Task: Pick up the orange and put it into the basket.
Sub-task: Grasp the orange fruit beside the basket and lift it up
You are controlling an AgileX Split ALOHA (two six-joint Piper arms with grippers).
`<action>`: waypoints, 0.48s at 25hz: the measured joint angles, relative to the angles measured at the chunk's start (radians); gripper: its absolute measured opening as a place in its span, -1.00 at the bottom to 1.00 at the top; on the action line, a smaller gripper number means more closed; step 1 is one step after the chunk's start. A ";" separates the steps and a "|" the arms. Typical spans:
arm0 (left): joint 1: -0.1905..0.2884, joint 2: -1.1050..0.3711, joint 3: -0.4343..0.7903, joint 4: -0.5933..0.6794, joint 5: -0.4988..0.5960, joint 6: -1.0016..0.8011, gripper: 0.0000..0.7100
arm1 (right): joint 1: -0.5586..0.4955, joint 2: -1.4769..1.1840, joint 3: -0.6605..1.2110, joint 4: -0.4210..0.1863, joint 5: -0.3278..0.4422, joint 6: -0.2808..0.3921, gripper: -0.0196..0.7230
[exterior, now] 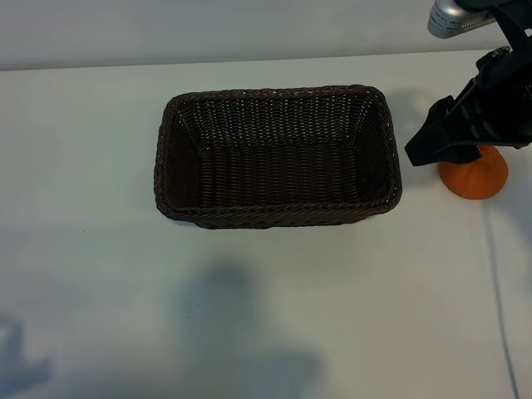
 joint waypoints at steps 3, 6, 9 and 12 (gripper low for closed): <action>-0.001 0.000 0.009 -0.004 0.007 0.000 0.55 | 0.000 0.000 0.000 0.000 0.000 0.000 0.66; -0.001 0.000 0.009 -0.004 0.007 -0.001 0.50 | 0.000 0.000 0.000 0.000 0.000 0.000 0.66; -0.001 0.000 0.009 -0.004 0.007 -0.001 0.46 | 0.000 0.000 0.000 0.000 0.000 0.000 0.66; -0.001 -0.001 0.009 -0.004 0.009 -0.001 0.44 | 0.000 0.000 0.000 0.000 0.000 0.000 0.66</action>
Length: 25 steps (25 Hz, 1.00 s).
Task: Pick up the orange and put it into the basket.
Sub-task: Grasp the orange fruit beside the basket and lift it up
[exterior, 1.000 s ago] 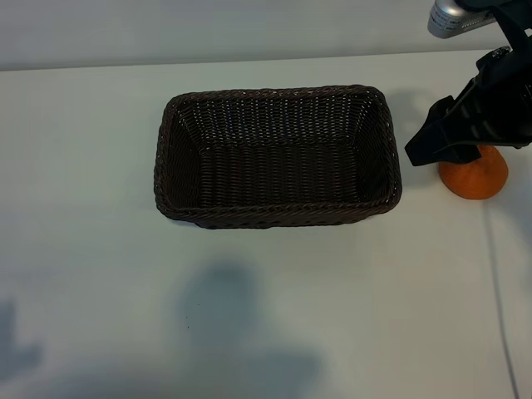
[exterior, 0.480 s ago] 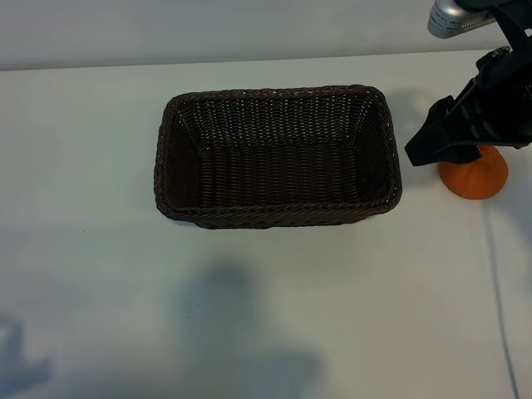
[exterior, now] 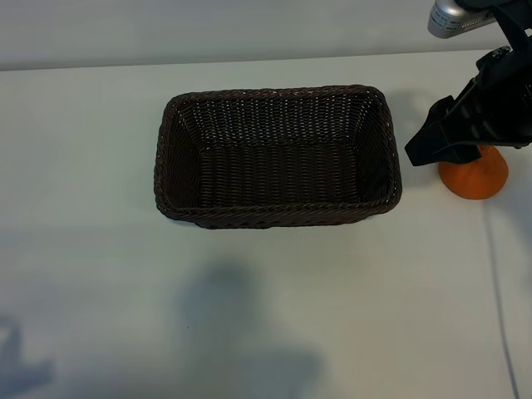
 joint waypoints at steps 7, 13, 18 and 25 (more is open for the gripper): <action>-0.005 -0.048 0.000 0.000 0.001 0.000 0.43 | 0.000 0.000 0.000 0.000 0.000 0.000 0.66; -0.028 -0.056 0.000 0.001 0.001 0.000 0.43 | 0.000 0.000 0.000 0.000 0.000 0.000 0.66; -0.099 -0.056 0.000 0.003 0.001 0.000 0.43 | 0.000 0.000 0.000 -0.056 -0.007 0.020 0.66; -0.111 -0.056 0.000 0.003 0.001 0.001 0.43 | 0.000 0.002 0.000 -0.290 -0.156 0.255 0.66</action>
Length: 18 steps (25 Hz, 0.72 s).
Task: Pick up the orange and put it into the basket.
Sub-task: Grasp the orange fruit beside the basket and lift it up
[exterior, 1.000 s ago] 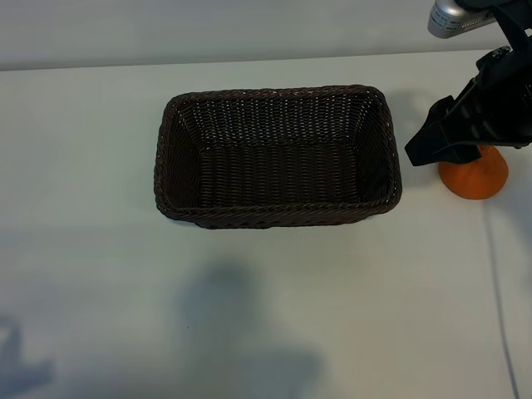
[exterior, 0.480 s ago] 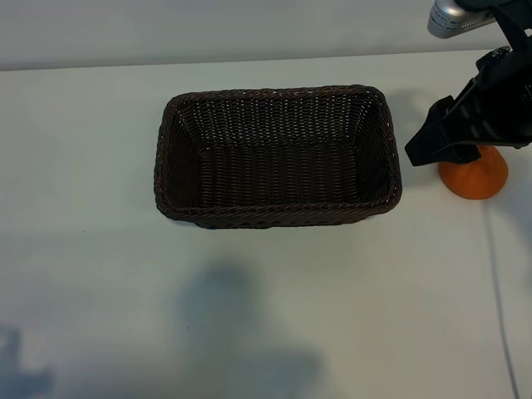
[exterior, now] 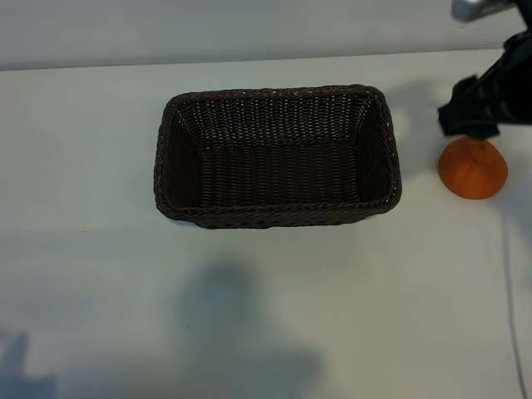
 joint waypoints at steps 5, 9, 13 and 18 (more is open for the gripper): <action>0.000 0.000 0.000 0.000 0.000 0.000 0.43 | 0.000 0.074 -0.001 -0.042 -0.090 0.078 0.66; 0.000 0.000 0.000 0.000 0.000 0.001 0.43 | 0.000 0.170 -0.001 -0.083 -0.135 0.141 0.66; 0.000 0.000 0.000 0.000 0.000 0.000 0.43 | 0.000 0.240 -0.001 -0.207 -0.166 0.289 0.66; 0.000 0.000 0.000 0.000 0.000 0.000 0.43 | 0.000 0.285 -0.001 -0.347 -0.185 0.420 0.66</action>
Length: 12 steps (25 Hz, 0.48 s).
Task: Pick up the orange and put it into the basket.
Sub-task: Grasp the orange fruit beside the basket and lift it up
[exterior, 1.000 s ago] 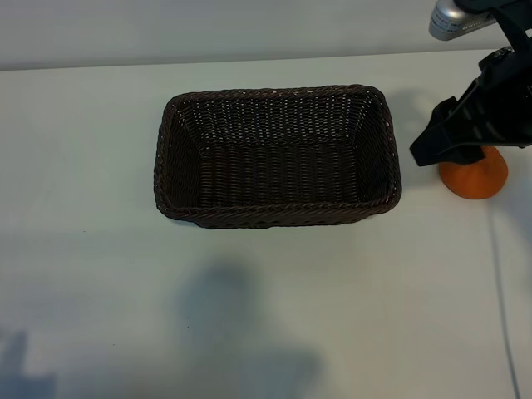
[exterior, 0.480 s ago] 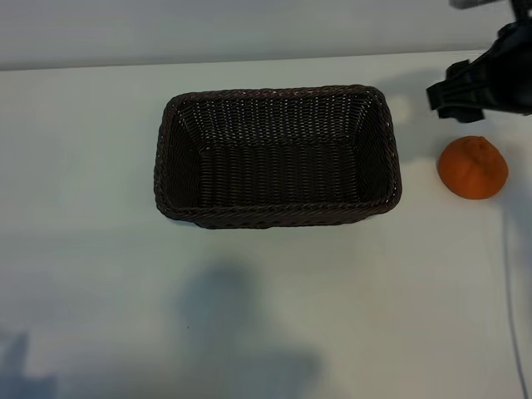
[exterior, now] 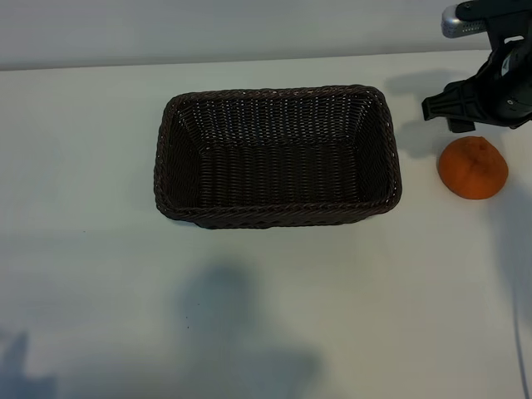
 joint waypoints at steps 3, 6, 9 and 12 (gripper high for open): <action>0.000 0.000 0.000 0.000 0.000 0.000 0.43 | 0.000 0.032 0.000 -0.015 -0.025 0.021 0.66; 0.000 0.000 0.000 0.000 0.000 0.000 0.43 | -0.003 0.071 0.000 -0.015 -0.049 0.031 0.66; 0.000 0.000 0.000 0.000 0.000 0.000 0.43 | -0.025 0.103 0.000 -0.015 -0.052 0.040 0.66; 0.000 0.000 0.000 0.000 0.000 0.000 0.43 | -0.058 0.128 0.000 -0.015 -0.055 0.040 0.66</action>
